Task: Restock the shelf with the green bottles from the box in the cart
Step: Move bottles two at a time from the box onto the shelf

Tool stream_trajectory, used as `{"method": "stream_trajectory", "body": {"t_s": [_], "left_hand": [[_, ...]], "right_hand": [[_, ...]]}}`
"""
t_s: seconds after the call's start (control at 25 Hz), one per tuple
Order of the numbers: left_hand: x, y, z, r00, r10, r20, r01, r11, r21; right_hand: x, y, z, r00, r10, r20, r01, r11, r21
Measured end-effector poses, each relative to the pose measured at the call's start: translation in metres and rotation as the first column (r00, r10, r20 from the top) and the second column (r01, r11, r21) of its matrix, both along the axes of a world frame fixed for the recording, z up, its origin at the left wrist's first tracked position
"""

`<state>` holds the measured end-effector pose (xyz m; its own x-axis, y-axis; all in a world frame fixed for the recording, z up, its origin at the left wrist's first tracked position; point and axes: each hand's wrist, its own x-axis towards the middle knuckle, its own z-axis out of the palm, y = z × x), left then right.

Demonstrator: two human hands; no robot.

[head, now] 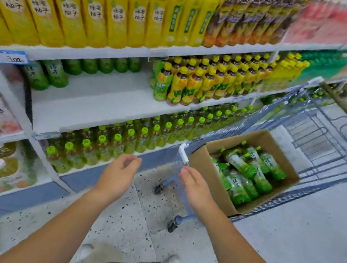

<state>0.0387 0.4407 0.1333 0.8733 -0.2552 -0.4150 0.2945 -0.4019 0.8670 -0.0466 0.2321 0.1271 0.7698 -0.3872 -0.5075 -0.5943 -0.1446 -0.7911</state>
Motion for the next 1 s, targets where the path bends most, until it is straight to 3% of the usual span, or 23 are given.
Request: {"method": "stream_trajectory", "body": {"t_s": [0.4,0.68,0.84,1.0], "left_hand": [[-0.049,-0.202,-0.009,0.987,-0.082,-0.137,0.077,0.996,-0.037],[-0.049,-0.28,-0.031,0.956,-0.156,-0.246,0.145,0.987,-0.063],[-0.032,-0.326,-0.052,0.906,-0.277,-0.32,0.269,0.961,-0.069],[-0.017,-0.378,-0.075,0.871,-0.313,-0.379,0.322,0.946,-0.039]], "right_hand": [[-0.055,-0.197,0.013,0.995,-0.054,-0.081,0.046,0.993,-0.105],[-0.06,-0.265,0.0,0.977,-0.111,-0.181,0.087,0.987,-0.136],[-0.059,-0.298,-0.016,0.955,-0.184,-0.234,0.151,0.977,-0.153],[-0.054,-0.341,-0.042,0.941,-0.156,-0.3,0.091,0.971,-0.219]]}}
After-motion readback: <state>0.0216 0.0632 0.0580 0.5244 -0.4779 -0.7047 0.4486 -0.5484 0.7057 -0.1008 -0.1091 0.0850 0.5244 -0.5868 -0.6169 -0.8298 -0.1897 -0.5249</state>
